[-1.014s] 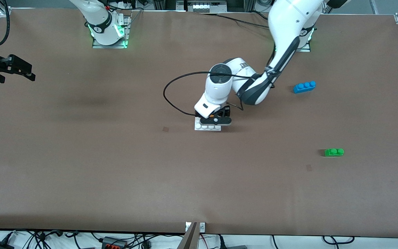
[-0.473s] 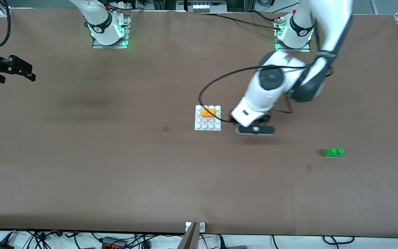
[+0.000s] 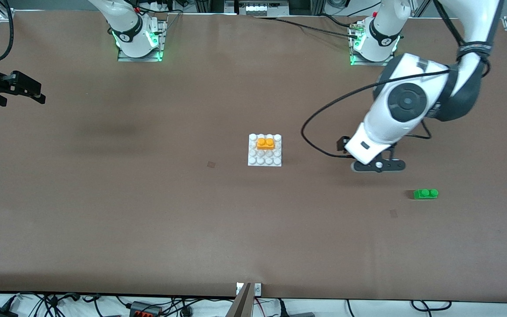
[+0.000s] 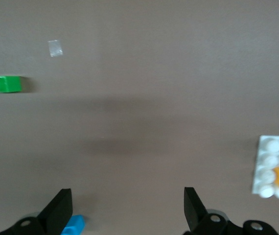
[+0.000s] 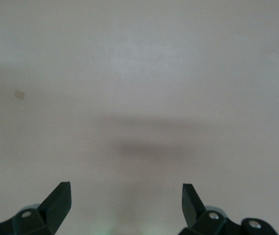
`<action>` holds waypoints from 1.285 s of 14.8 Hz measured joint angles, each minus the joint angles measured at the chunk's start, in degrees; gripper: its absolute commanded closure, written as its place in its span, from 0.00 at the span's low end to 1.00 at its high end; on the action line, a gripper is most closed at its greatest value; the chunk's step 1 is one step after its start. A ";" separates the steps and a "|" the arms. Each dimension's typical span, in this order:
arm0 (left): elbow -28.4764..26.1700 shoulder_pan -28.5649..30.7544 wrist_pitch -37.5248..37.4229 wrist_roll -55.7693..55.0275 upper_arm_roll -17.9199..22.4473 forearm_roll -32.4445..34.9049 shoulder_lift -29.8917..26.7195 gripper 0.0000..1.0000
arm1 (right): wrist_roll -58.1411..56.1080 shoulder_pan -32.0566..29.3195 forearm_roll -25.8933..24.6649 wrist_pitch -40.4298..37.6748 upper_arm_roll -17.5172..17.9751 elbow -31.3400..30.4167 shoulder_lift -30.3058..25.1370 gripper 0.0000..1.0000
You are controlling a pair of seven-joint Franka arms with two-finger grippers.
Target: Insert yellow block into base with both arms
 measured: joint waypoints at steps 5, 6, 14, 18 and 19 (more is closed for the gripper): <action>0.43 4.25 -2.40 3.91 2.18 -0.09 -3.41 0.00 | 0.00 -0.02 -0.01 -0.01 0.00 0.00 0.00 0.00; 0.51 4.29 -3.24 4.39 3.56 -0.12 -5.20 0.00 | 0.00 -0.02 -0.01 -0.01 0.00 0.00 0.00 0.00; 0.62 2.39 -12.05 20.86 20.22 -7.30 -16.27 0.00 | 0.00 -0.05 -0.02 -0.02 0.23 0.00 0.00 0.00; 0.59 -0.41 -13.07 19.47 21.62 -7.73 -16.17 0.00 | 0.00 -0.09 -0.02 -0.02 0.23 0.00 0.00 0.00; 0.58 -0.95 -13.16 18.26 21.42 -7.73 -16.14 0.00 | 0.00 -0.09 -0.02 -0.02 0.23 0.00 0.00 0.00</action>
